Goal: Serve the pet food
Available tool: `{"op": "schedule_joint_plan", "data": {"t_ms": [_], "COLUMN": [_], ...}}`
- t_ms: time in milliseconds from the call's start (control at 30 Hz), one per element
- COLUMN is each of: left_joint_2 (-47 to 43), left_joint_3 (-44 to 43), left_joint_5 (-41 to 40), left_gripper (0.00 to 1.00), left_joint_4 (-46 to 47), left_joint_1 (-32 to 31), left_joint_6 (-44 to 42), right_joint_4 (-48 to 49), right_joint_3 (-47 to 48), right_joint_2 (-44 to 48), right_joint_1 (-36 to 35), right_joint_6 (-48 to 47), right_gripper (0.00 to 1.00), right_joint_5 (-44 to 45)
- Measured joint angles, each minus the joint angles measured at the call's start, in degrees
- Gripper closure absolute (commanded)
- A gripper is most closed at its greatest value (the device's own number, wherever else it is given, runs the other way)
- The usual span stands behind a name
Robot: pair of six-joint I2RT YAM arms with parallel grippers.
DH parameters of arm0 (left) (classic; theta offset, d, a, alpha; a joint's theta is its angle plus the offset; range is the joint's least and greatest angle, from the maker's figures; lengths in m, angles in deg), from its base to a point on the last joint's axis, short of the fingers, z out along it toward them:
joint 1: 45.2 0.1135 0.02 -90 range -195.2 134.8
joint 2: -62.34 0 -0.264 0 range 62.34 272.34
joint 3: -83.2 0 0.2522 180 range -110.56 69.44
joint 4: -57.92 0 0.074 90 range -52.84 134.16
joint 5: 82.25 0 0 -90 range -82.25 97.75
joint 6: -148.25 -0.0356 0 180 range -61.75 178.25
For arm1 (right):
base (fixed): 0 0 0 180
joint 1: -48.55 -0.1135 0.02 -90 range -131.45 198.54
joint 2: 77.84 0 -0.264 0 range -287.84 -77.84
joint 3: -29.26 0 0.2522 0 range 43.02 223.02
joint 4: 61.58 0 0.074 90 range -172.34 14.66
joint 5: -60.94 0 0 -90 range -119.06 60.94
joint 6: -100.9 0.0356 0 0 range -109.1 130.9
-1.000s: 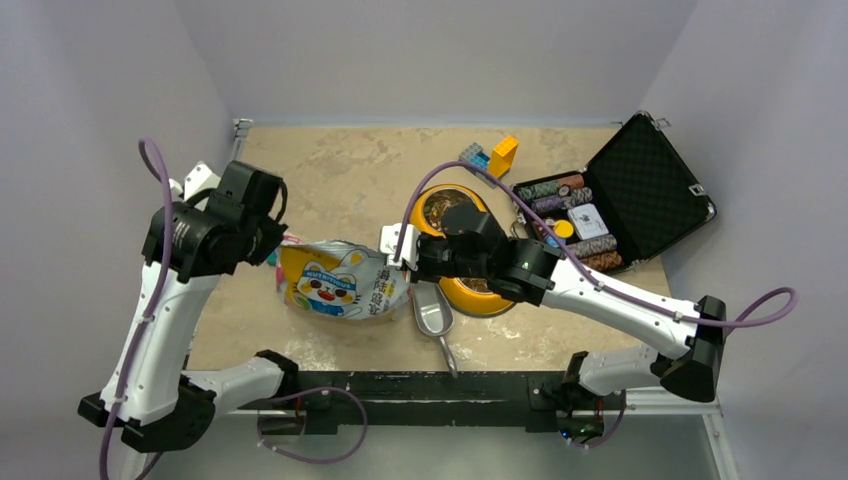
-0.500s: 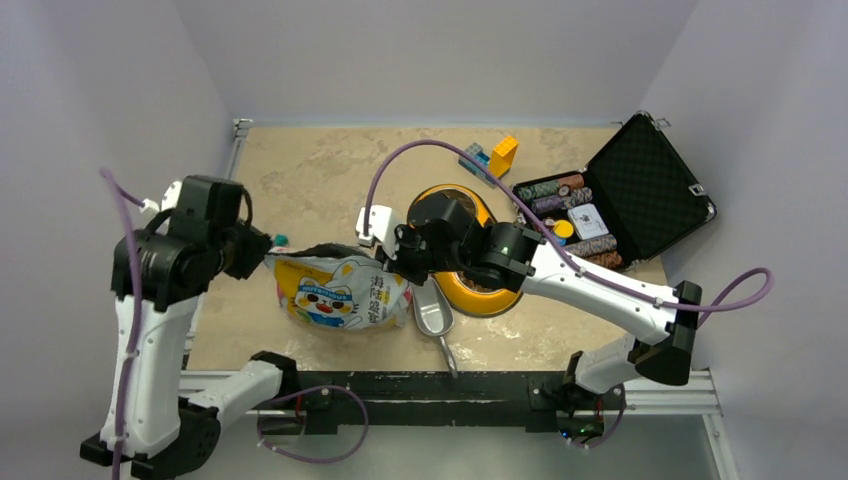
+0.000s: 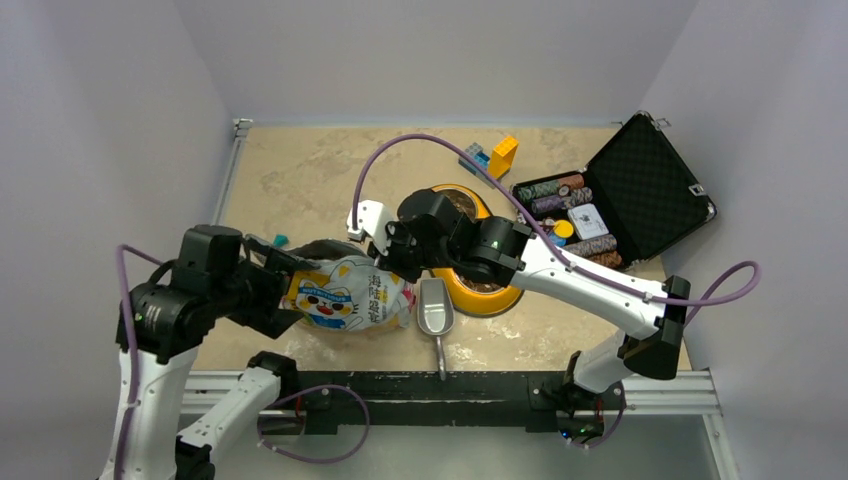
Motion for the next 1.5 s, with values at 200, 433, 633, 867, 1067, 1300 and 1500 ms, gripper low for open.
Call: {"op": "schedule_joint_plan", "data": {"t_ms": [200, 433, 633, 867, 1067, 1300, 1500], "left_joint_2": [2.1, 4.7, 6.5, 8.7, 8.3, 6.1, 4.4], "left_joint_3": [4.7, 3.9, 3.9, 4.1, 5.6, 7.3, 7.5], "left_joint_5": [7.0, 9.3, 8.3, 5.6, 2.7, 1.7, 0.9], "left_gripper": [0.01, 0.00, 0.00, 0.25, 0.54, 0.72, 0.79], "left_joint_4": [5.5, 10.9, 12.0, 11.9, 10.5, 10.1, 9.3], "left_joint_1": [0.0, -1.0, -1.4, -1.4, -1.5, -1.6, -1.6], "left_joint_6": [4.0, 7.4, 10.5, 12.0, 12.5, 12.4, 12.5], "right_joint_4": [-0.3, -0.9, -1.2, -1.4, -1.8, -1.0, 1.3], "right_joint_3": [0.2, 1.1, 1.4, 1.4, 1.3, 1.1, 1.1], "right_joint_2": [-0.1, -0.8, -0.9, -0.9, -0.9, -0.1, -0.1], "right_joint_1": [-0.1, -0.3, -0.4, -0.6, -1.3, -2.7, -3.0], "right_joint_6": [-0.2, -0.6, -0.8, -1.5, -4.0, -9.0, -11.4], "right_gripper": [1.00, 1.00, 1.00, 1.00, 0.70, 0.39, 0.37], "right_joint_5": [0.0, 0.1, 0.1, 0.6, 1.4, 1.5, 1.0]}}
